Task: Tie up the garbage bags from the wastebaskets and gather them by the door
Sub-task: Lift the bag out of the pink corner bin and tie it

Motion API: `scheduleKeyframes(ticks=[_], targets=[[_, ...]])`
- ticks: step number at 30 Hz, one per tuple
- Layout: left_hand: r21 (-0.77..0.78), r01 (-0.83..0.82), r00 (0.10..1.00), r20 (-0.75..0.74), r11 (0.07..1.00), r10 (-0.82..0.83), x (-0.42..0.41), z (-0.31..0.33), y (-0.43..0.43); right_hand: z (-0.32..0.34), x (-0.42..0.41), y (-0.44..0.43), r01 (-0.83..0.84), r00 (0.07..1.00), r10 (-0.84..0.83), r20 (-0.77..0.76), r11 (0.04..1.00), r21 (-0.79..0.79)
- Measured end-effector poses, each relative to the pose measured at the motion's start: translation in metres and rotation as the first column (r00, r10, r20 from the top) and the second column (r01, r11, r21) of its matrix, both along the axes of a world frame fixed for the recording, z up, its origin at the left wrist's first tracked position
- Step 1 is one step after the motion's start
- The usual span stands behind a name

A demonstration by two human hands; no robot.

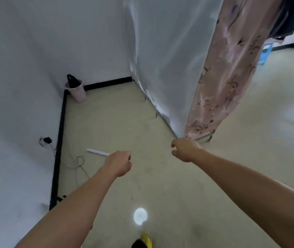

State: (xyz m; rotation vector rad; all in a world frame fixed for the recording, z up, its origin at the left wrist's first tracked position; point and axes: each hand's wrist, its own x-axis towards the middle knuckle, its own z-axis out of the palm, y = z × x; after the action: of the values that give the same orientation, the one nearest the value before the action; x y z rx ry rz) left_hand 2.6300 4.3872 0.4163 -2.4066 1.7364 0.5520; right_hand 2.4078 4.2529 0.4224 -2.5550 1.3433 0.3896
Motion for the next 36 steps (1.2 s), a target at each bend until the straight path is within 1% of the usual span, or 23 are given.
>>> scheduleKeyframes(ticks=[4,7,9,12,15,18,21,25,28,31,33,36], targets=[[0.038,-0.128,0.992,0.016,0.991,0.128,0.082,-0.022,-0.059,-0.016,0.089,-0.084,-0.120,0.993,0.120,0.006,0.992,0.023],[0.036,-0.184,0.982,0.039,0.982,0.182,0.148,-0.034,-0.117,-0.033,0.155,-0.149,-0.123,0.992,0.122,0.022,0.991,0.050],[0.044,-0.184,0.983,0.035,0.982,0.182,0.185,-0.031,-0.153,-0.036,0.191,-0.186,-0.116,0.993,0.115,0.017,0.989,0.090],[0.019,-0.216,0.976,0.042,0.976,0.215,0.257,-0.018,-0.216,-0.029,0.260,-0.253,-0.107,0.993,0.103,0.054,0.990,0.088],[0.016,-0.225,0.974,0.044,0.974,0.224,0.314,-0.004,-0.273,-0.013,0.322,-0.308,-0.164,0.983,0.156,0.098,0.984,0.076],[-0.011,-0.250,0.967,0.043,0.968,0.250,0.365,0.000,-0.332,-0.006,0.380,-0.372,-0.184,0.976,0.176,0.127,0.981,0.059],[0.006,-0.261,0.964,0.046,0.965,0.261,0.411,-0.006,-0.389,-0.015,0.436,-0.439,-0.210,0.971,0.198,0.135,0.974,0.080],[0.031,-0.329,0.944,0.046,0.944,0.328,0.479,-0.020,-0.470,-0.033,0.516,-0.534,-0.246,0.961,0.228,0.155,0.964,0.106],[0.047,-0.391,0.920,0.033,0.919,0.390,0.532,-0.018,-0.533,-0.032,0.582,-0.610,-0.302,0.946,0.282,0.159,0.947,0.114],[-0.015,-0.457,0.889,0.028,0.889,0.457,0.586,-0.006,-0.585,-0.017,0.651,-0.675,-0.343,0.931,0.323,0.169,0.934,0.101],[-0.031,-0.481,0.876,0.018,0.876,0.481,0.615,-0.001,-0.609,-0.008,0.696,-0.708,-0.378,0.917,0.359,0.175,0.921,0.091],[0.006,-0.536,0.844,-0.009,0.844,0.536,0.660,-0.008,-0.630,-0.010,0.765,-0.742,-0.447,0.889,0.430,0.156,0.889,0.098]])
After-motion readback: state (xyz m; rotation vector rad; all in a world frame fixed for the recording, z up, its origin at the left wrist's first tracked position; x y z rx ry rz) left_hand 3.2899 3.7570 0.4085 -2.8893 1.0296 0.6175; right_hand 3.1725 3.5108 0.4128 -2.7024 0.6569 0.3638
